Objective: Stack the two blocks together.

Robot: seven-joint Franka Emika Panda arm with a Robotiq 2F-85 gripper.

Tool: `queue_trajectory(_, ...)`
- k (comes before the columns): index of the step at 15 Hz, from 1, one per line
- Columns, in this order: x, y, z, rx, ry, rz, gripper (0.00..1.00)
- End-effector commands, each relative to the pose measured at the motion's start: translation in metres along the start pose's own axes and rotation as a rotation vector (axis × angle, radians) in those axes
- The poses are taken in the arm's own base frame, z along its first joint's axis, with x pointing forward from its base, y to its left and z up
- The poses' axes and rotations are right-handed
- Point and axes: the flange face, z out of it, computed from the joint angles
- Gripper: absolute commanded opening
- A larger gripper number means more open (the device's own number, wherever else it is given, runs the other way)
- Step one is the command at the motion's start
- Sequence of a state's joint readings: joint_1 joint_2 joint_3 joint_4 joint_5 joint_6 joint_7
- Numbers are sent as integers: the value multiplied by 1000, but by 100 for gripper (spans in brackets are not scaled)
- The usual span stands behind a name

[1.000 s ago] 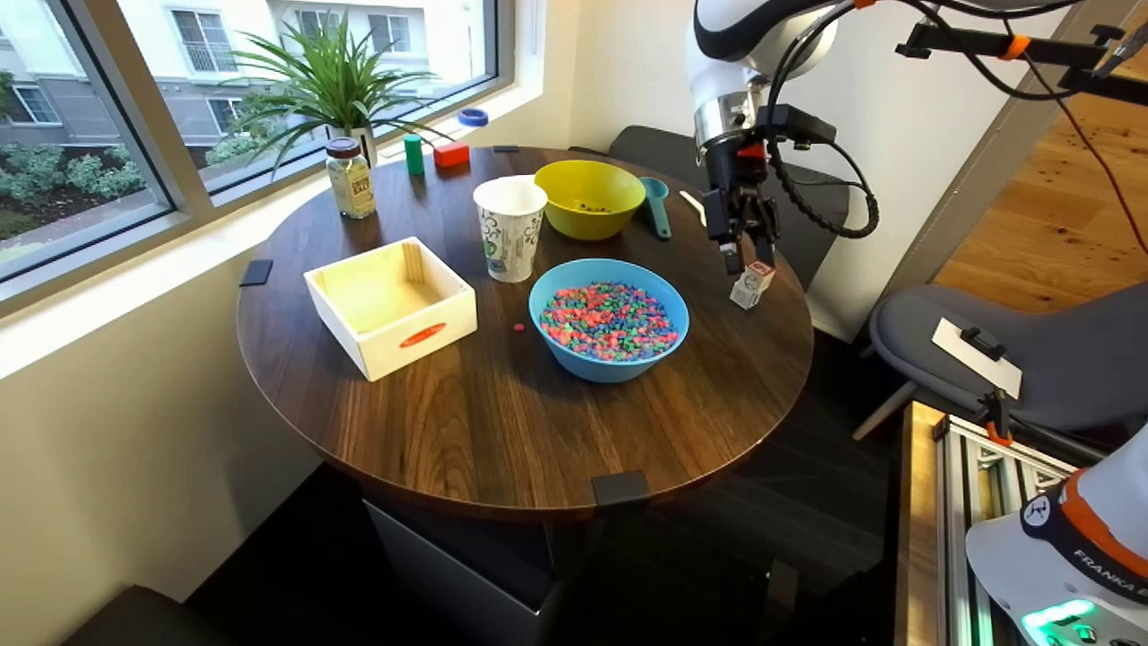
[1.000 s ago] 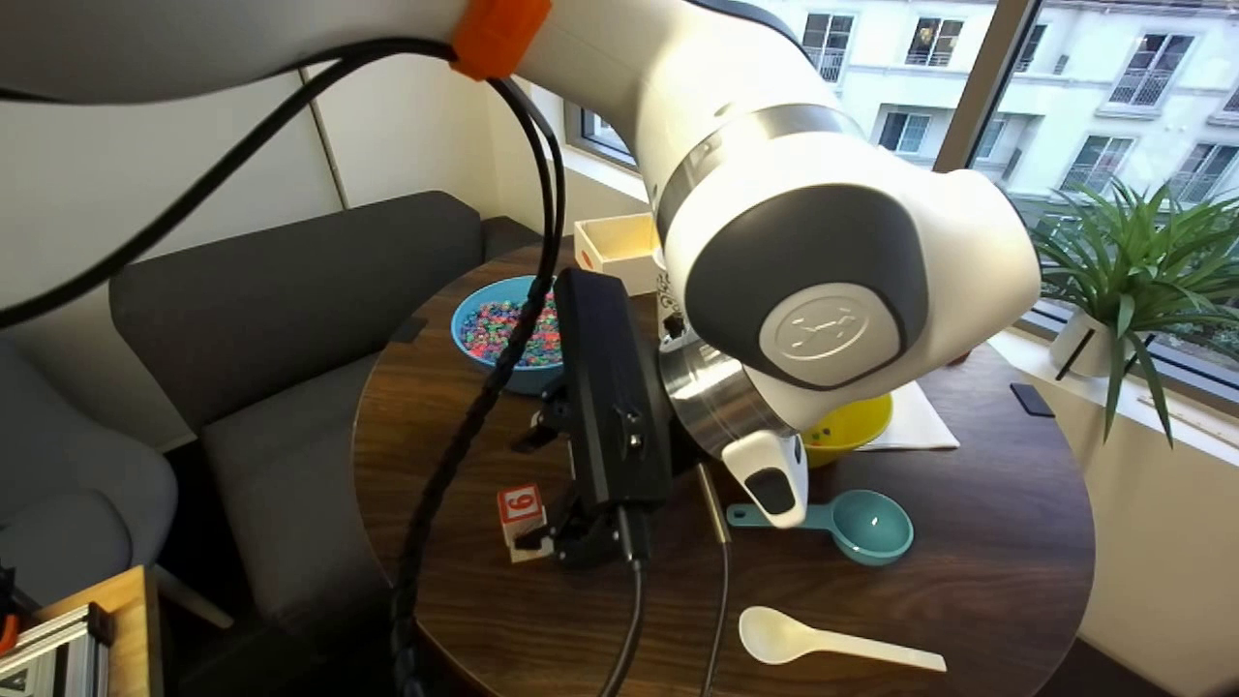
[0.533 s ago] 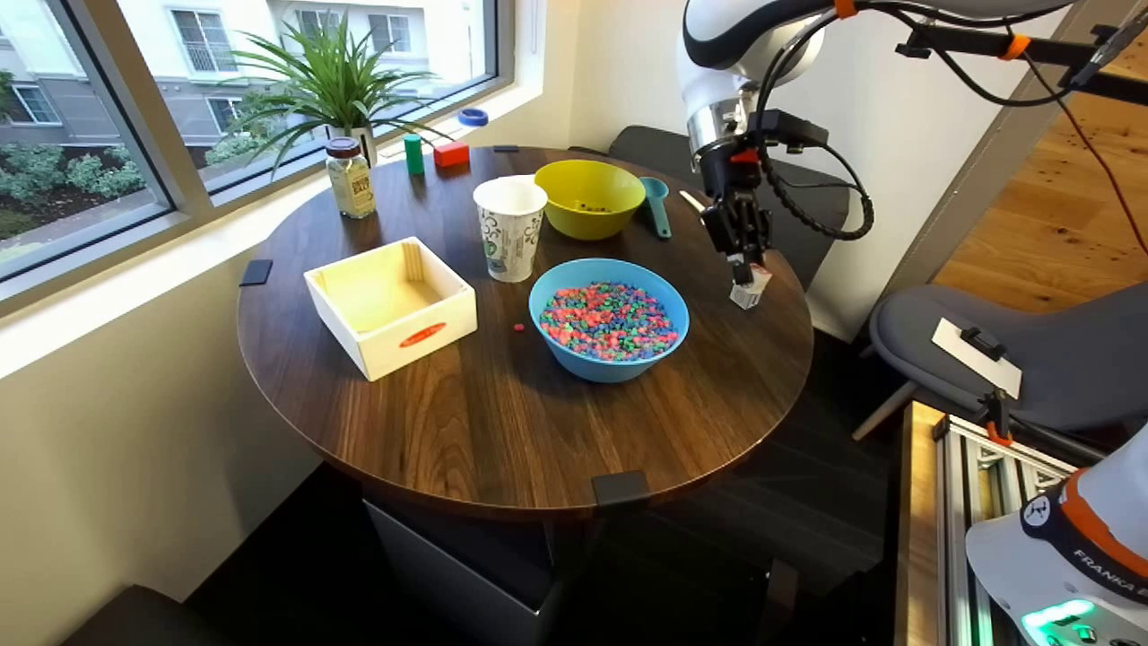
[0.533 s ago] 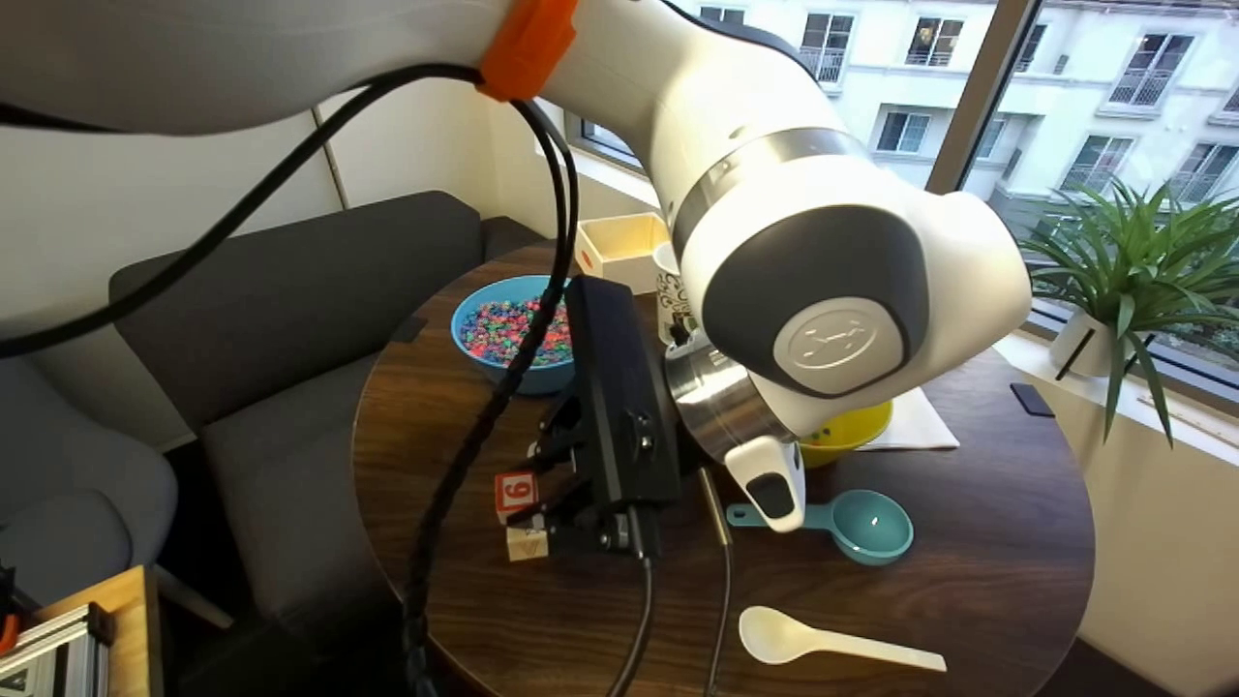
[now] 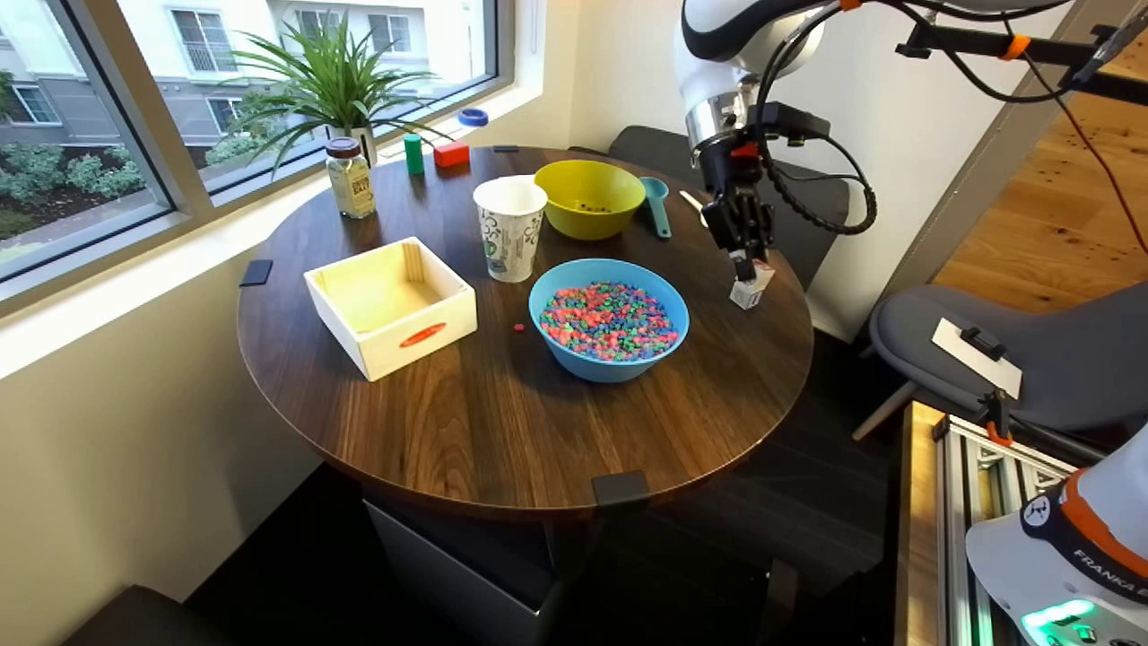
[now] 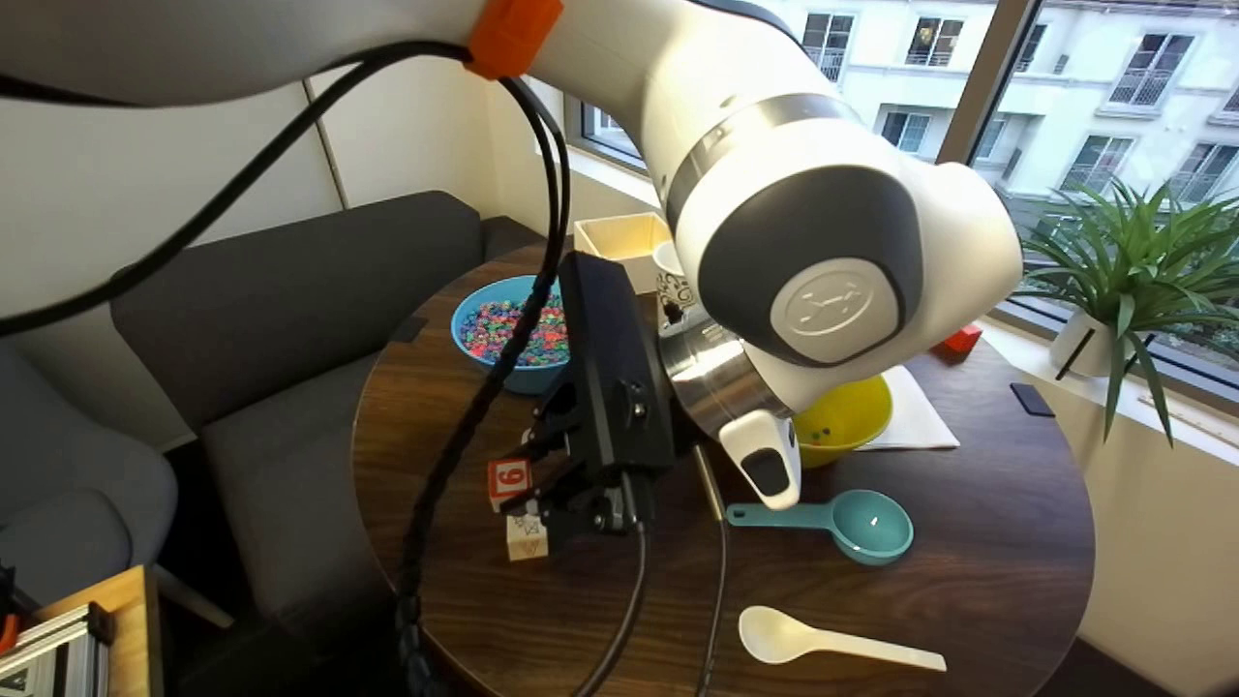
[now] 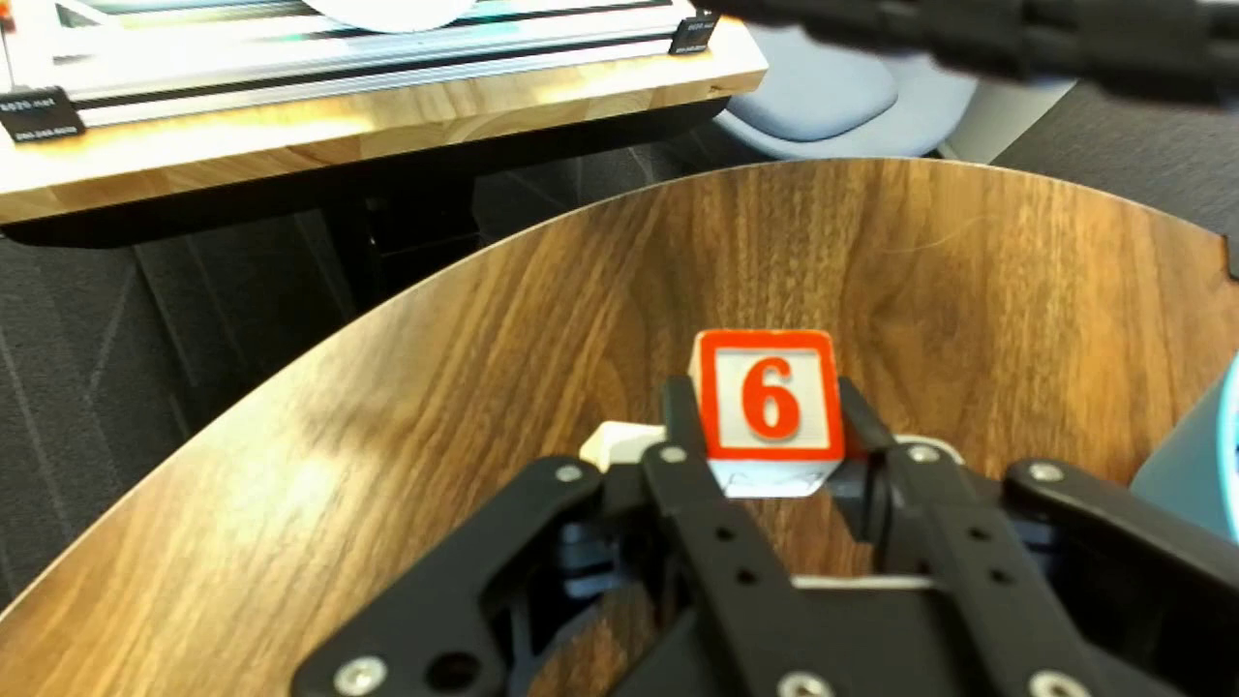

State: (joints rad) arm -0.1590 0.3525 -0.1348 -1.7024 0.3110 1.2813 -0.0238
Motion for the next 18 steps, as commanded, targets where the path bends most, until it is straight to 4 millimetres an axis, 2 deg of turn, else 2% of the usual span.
queue_trajectory(1, -35, -19, 0, -75, 28, 59, 9)
queue_trajectory(7, -77, -44, 21, -245, 151, 142, 9)
queue_trajectory(18, -115, -51, 69, -458, 538, 113, 9)
